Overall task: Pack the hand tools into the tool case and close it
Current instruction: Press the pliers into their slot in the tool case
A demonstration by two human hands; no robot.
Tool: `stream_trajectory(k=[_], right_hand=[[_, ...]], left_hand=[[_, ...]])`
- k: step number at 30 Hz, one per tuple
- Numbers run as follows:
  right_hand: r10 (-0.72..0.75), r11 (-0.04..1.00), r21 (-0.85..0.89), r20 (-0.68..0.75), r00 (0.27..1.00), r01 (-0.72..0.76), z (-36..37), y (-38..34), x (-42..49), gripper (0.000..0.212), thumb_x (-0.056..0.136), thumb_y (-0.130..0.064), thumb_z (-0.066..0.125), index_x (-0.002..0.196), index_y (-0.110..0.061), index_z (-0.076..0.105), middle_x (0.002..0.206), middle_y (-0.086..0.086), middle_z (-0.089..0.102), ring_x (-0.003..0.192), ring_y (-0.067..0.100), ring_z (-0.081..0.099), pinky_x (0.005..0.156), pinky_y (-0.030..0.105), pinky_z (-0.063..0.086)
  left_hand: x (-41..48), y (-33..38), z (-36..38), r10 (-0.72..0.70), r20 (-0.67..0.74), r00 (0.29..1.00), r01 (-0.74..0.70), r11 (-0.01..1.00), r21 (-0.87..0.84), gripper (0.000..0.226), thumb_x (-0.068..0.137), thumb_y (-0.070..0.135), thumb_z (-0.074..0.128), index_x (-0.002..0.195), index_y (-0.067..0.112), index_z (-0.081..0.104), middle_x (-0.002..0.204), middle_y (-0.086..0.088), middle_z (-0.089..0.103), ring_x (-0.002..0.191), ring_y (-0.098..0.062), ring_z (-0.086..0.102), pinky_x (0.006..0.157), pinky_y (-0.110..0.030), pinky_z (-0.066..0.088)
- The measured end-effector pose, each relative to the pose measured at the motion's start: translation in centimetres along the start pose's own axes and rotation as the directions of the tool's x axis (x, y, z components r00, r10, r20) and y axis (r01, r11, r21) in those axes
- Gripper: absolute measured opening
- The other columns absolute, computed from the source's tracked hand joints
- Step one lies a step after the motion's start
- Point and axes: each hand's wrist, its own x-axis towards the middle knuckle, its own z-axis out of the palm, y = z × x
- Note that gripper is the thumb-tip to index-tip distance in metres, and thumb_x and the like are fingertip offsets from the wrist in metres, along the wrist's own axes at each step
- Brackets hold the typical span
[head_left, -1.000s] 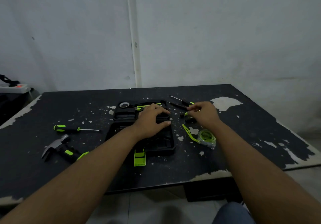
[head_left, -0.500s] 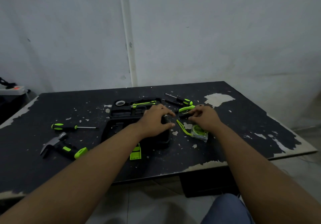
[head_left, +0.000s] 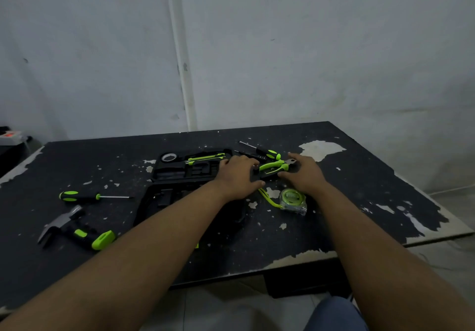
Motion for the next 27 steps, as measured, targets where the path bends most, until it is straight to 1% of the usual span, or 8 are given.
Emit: stream_trajectory(k=[3, 6, 9, 12, 17, 20, 23, 27], right_hand=[[0.016, 1.000, -0.024, 0.052, 0.999, -0.015, 0.4, 1.0, 1.0, 0.083, 0.082, -0.045, 0.088, 0.154, -0.026, 0.052, 0.156, 0.012, 0.052, 0.143, 0.031, 0.049, 0.118, 0.040, 0.039], [0.019, 1.000, -0.018, 0.049, 0.999, -0.018, 0.6, 1.9, 1.7, 0.081, 0.081, -0.046, 0.089, 0.152, -0.028, 0.054, 0.156, 0.007, 0.054, 0.141, 0.027, 0.052, 0.116, 0.039, 0.043], [0.009, 1.000, -0.019, 0.037, 0.999, -0.008, 1.0, 2.7, 2.3, 0.076, 0.078, -0.049, 0.090, 0.145, -0.031, 0.061, 0.150, 0.002, 0.058, 0.136, 0.024, 0.056, 0.114, 0.041, 0.047], [0.008, 1.000, 0.018, -0.004, 1.000, -0.008, 1.6, 3.2, 2.7, 0.069, 0.072, -0.053, 0.092, 0.134, -0.035, 0.067, 0.137, -0.002, 0.064, 0.128, 0.022, 0.060, 0.109, 0.043, 0.051], [0.022, 1.000, 0.009, -0.013, 1.000, -0.022, 1.5, 2.9, 2.8, 0.070, 0.072, -0.048, 0.094, 0.136, -0.035, 0.068, 0.137, 0.003, 0.061, 0.127, 0.023, 0.059, 0.109, 0.044, 0.050], [0.046, 0.998, 0.037, -0.028, 0.999, -0.045, 1.6, 2.8, 2.7, 0.070, 0.071, -0.046, 0.095, 0.135, -0.037, 0.068, 0.142, 0.006, 0.059, 0.129, 0.025, 0.060, 0.110, 0.045, 0.051], [0.059, 0.997, 0.059, -0.034, 0.998, -0.057, 1.6, 2.8, 2.7, 0.069, 0.071, -0.041, 0.096, 0.134, -0.030, 0.070, 0.140, 0.007, 0.064, 0.128, 0.026, 0.062, 0.110, 0.043, 0.051], [0.025, 0.999, 0.047, 0.010, 1.000, -0.025, 1.0, 1.9, 2.5, 0.058, 0.069, -0.037, 0.098, 0.121, -0.022, 0.077, 0.121, 0.010, 0.071, 0.109, 0.025, 0.067, 0.093, 0.035, 0.054]], left_hand=[[1.4, 0.5, 0.8, -0.057, 0.046, 0.997, 0.053, 0.995, 0.081, 0.075, 0.086, 0.068, 0.066, 0.146, 0.026, 0.052, 0.145, 0.000, 0.058, 0.140, -0.027, 0.046, 0.119, -0.058, 0.026], [2.4, 0.7, 1.5, -0.104, 0.059, 0.993, 0.095, 0.986, 0.135, 0.071, 0.086, 0.073, 0.063, 0.135, 0.023, 0.058, 0.138, -0.004, 0.061, 0.136, -0.030, 0.049, 0.117, -0.062, 0.027], [3.3, 0.8, 2.2, -0.116, 0.064, 0.991, 0.105, 0.982, 0.159, 0.069, 0.084, 0.077, 0.062, 0.128, 0.023, 0.062, 0.132, -0.004, 0.063, 0.132, -0.030, 0.052, 0.116, -0.063, 0.029], [4.0, 0.8, 2.9, -0.116, 0.043, 0.992, 0.109, 0.983, 0.145, 0.060, 0.084, 0.076, 0.064, 0.118, 0.026, 0.065, 0.124, -0.002, 0.064, 0.125, -0.029, 0.056, 0.112, -0.059, 0.032], [4.4, 0.9, 3.0, -0.127, 0.026, 0.992, 0.121, 0.980, 0.159, 0.058, 0.090, 0.068, 0.063, 0.130, 0.026, 0.064, 0.131, -0.003, 0.061, 0.128, -0.028, 0.053, 0.111, -0.058, 0.030], [3.9, 0.8, 2.8, -0.108, -0.016, 0.994, 0.109, 0.987, 0.118, 0.057, 0.090, 0.062, 0.067, 0.133, 0.025, 0.062, 0.132, -0.001, 0.058, 0.127, -0.026, 0.054, 0.111, -0.055, 0.031], [3.3, 0.8, 2.2, -0.059, -0.055, 0.997, 0.064, 0.994, 0.085, 0.060, 0.092, 0.053, 0.071, 0.140, 0.021, 0.057, 0.135, -0.002, 0.055, 0.124, -0.026, 0.058, 0.108, -0.049, 0.035], [2.5, 0.4, 1.0, -0.027, -0.066, 0.997, 0.030, 0.999, 0.043, 0.066, 0.094, 0.043, 0.073, 0.149, 0.016, 0.050, 0.137, -0.005, 0.052, 0.120, -0.030, 0.060, 0.104, -0.046, 0.044]])
